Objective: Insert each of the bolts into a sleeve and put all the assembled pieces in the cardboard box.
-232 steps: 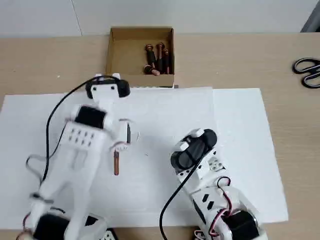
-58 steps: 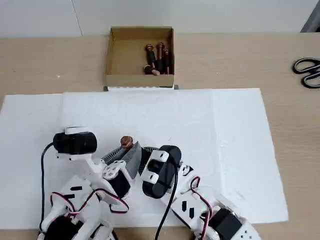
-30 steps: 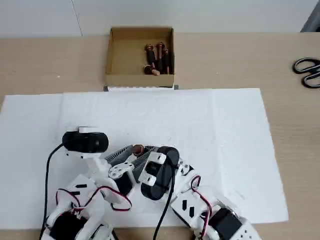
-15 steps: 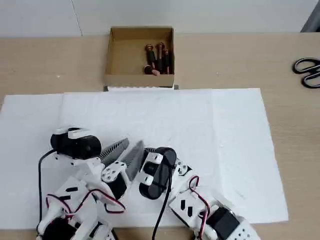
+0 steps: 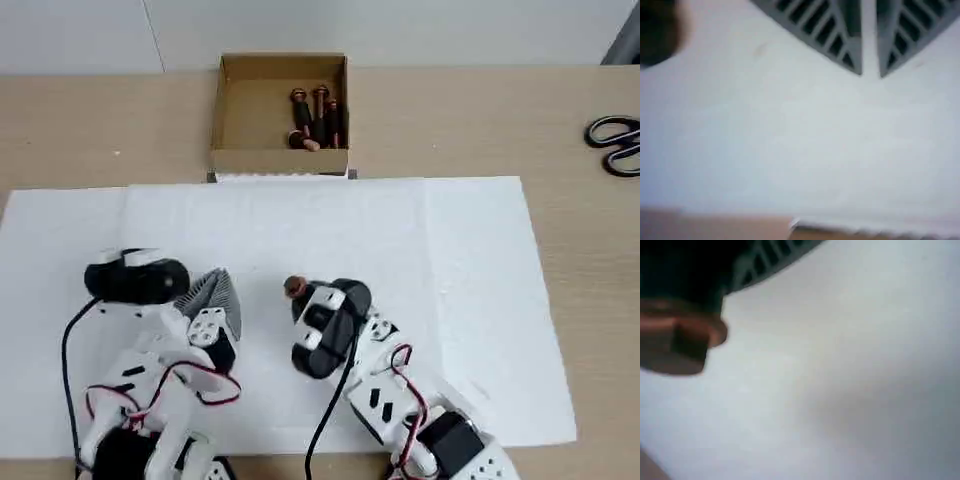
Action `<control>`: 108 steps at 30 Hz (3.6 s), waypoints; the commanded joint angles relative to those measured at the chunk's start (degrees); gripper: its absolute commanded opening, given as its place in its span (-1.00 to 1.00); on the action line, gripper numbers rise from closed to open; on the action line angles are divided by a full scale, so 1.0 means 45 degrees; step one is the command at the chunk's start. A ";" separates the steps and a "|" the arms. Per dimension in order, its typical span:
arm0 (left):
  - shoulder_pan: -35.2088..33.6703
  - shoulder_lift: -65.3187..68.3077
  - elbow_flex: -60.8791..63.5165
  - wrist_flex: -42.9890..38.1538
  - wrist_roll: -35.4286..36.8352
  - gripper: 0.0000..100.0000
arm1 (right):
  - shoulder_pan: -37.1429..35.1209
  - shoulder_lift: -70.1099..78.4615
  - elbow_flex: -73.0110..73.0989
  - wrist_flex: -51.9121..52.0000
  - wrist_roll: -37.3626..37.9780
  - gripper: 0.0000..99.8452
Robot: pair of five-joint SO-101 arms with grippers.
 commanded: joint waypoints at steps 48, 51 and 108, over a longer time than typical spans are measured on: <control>-0.3849 -0.0117 0.3956 -0.2227 -0.3302 -0.99 | 0.4503 -0.0088 -0.0078 -0.0303 -0.2501 -0.99; -0.3849 -0.0117 0.3956 -0.2208 -0.3282 -0.99 | 0.4484 -0.0088 -0.0078 -0.0303 -0.2520 -0.99; -0.3751 -0.0117 0.3956 -0.2227 -0.3223 -0.99 | 0.4347 2.9646 -2.3092 -0.9192 -0.2501 -0.99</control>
